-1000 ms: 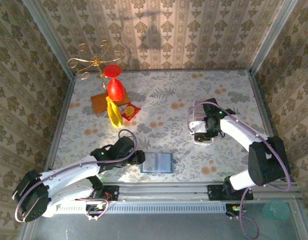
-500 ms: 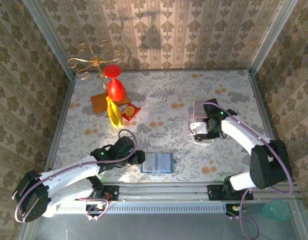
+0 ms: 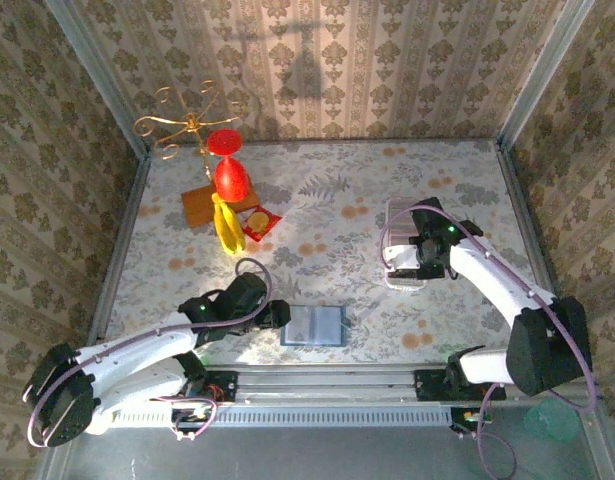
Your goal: Put the credit cards into the card holder
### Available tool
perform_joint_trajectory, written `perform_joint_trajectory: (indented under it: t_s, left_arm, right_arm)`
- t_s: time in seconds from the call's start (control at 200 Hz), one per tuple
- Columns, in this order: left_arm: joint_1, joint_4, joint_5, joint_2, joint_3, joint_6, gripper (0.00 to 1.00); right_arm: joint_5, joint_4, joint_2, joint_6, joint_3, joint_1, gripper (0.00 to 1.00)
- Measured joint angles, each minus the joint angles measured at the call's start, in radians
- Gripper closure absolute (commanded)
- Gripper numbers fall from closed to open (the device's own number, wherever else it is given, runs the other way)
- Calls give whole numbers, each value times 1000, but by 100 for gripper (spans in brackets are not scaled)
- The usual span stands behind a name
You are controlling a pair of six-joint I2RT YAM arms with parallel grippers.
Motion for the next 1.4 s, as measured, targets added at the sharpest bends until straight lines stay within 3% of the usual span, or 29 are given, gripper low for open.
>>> perform_joint_trajectory:
  t_s: [0.165, 0.31, 0.44, 0.61, 0.755, 0.88, 1.035, 1.19, 1.4]
  left_arm:
    - [-2, 0, 18, 8, 0, 7, 32]
    - [-19, -1, 32, 62, 2, 21, 32]
    - [-43, -11, 33, 124, 24, 38, 32]
    - [-77, -15, 40, 188, 72, 62, 32]
    - [-100, -14, 48, 219, 87, 77, 33]
    - [-112, -13, 51, 242, 88, 82, 34]
    - [-119, -12, 52, 265, 94, 82, 36]
    - [-120, -5, 55, 277, 96, 82, 34]
    - [-120, -3, 56, 305, 116, 82, 34]
  right_arm:
    - [-47, -82, -54, 59, 49, 3, 100]
    - [-145, -160, -124, 220, 106, 31, 100]
    - [-220, -195, -172, 451, 125, 91, 100]
    - [-275, -172, -202, 882, 121, 176, 100]
    - [-325, -66, -233, 1328, 55, 217, 100]
    - [-367, 129, -317, 1720, -128, 264, 100]
    - [-319, 392, -441, 2152, -383, 443, 100]
    - [-215, 528, -448, 2386, -482, 621, 100]
    - [-130, 645, -372, 2519, -486, 761, 100]
